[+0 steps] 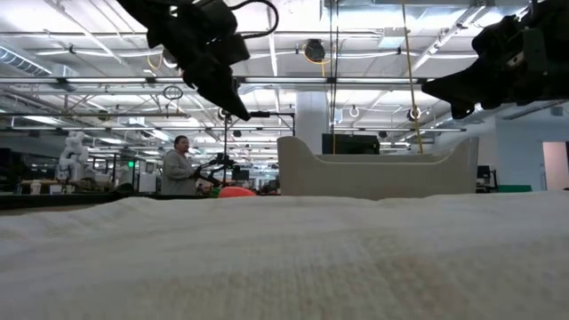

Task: Pick and placing Produce into tupperware
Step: Put the orange carrot into the gray bin

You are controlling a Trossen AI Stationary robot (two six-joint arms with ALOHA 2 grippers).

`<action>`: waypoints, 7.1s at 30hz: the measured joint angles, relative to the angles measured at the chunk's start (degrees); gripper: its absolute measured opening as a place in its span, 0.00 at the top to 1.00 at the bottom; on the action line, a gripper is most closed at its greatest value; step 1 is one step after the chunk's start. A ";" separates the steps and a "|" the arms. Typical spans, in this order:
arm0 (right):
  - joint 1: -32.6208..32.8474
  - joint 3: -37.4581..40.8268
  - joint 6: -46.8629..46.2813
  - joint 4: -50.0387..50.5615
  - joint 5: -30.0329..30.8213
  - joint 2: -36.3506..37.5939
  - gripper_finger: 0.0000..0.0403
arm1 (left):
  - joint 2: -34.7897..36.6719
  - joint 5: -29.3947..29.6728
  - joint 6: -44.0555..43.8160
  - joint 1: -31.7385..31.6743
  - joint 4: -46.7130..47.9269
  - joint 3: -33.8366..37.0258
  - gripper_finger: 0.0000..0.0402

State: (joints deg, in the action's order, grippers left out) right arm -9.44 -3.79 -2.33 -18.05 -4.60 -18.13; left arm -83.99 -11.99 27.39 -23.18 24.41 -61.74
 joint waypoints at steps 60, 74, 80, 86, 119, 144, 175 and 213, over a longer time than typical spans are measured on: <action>-0.01 0.00 -0.26 1.24 0.02 -0.07 1.00 | -14.78 1.90 12.64 8.96 3.01 -0.21 0.18; -0.09 0.42 0.02 -0.54 0.04 -2.16 1.00 | -20.64 4.17 13.86 8.85 1.40 -0.26 0.19; -0.12 0.48 0.05 -0.80 0.04 -2.43 1.00 | -21.07 4.59 14.29 8.51 1.21 -0.28 0.22; -0.12 0.55 0.13 -0.84 0.04 -2.43 1.00 | -21.07 4.59 14.22 7.86 1.46 -0.28 0.25; -0.12 0.70 0.02 -0.82 0.04 -2.43 1.00 | -19.27 9.60 9.69 7.93 1.07 -0.33 0.57; -0.12 0.74 0.00 -0.95 0.04 -2.40 1.00 | 1.27 9.05 3.94 7.93 0.83 -0.39 0.57; -0.12 0.74 -0.63 -0.91 0.02 -2.43 1.00 | 19.32 -1.08 -7.17 7.78 -0.79 -0.41 0.57; -0.10 0.74 -0.70 -0.98 0.02 -2.40 1.00 | -2.66 -9.23 -29.86 11.58 -25.64 -3.68 0.57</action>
State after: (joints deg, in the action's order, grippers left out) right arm -9.54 -3.05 -3.02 -19.03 -4.58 -20.53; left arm -86.65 -21.22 -2.47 -11.60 -1.24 -65.41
